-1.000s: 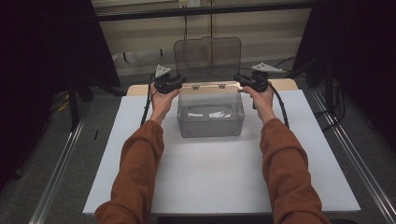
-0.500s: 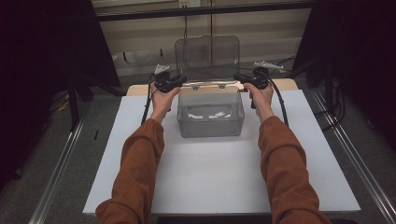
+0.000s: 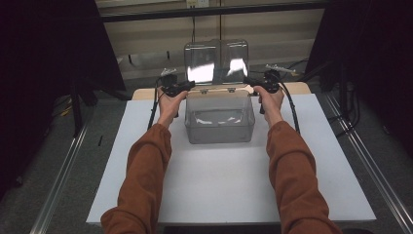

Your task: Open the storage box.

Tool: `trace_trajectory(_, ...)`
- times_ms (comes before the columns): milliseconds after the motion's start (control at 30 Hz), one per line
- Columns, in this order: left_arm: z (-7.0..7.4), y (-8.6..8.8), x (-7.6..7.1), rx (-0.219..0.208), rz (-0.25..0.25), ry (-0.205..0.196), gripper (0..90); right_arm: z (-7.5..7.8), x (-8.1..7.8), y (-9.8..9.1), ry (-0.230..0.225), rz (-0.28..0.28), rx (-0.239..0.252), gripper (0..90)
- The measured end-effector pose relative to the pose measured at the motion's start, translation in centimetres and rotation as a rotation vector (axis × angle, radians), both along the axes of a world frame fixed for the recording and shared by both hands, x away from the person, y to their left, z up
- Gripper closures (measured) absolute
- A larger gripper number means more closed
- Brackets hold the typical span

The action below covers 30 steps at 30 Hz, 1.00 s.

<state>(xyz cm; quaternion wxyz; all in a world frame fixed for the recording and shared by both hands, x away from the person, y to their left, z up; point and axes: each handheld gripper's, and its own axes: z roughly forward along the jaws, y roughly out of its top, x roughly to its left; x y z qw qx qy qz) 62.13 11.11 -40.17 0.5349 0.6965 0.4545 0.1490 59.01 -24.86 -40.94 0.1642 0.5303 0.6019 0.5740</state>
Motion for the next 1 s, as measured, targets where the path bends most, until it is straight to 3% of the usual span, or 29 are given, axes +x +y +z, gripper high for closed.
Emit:
trace_trajectory(200,0.18,-0.11,0.2,0.008,0.002,0.025,64.0,-0.08,0.14,0.01,0.017,-0.008,0.012,78.9)
trace_trajectory(367,0.15,-0.25,0.26,0.014,0.01,0.044,62.1,0.2,0.53,0.03,0.072,-0.011,0.012,78.1)
trace_trajectory(600,0.17,-0.36,0.47,0.021,0.017,0.073,61.0,0.06,0.72,0.03,0.097,-0.016,0.025,77.2)
trace_trajectory(667,0.07,-0.35,0.51,0.02,0.019,0.076,60.1,0.02,0.72,0.21,0.097,-0.029,0.009,76.3)
trace_trajectory(1000,0.02,-0.38,0.5,0.041,0.017,0.095,56.9,-0.54,1.02,0.07,0.148,-0.041,0.082,75.5)
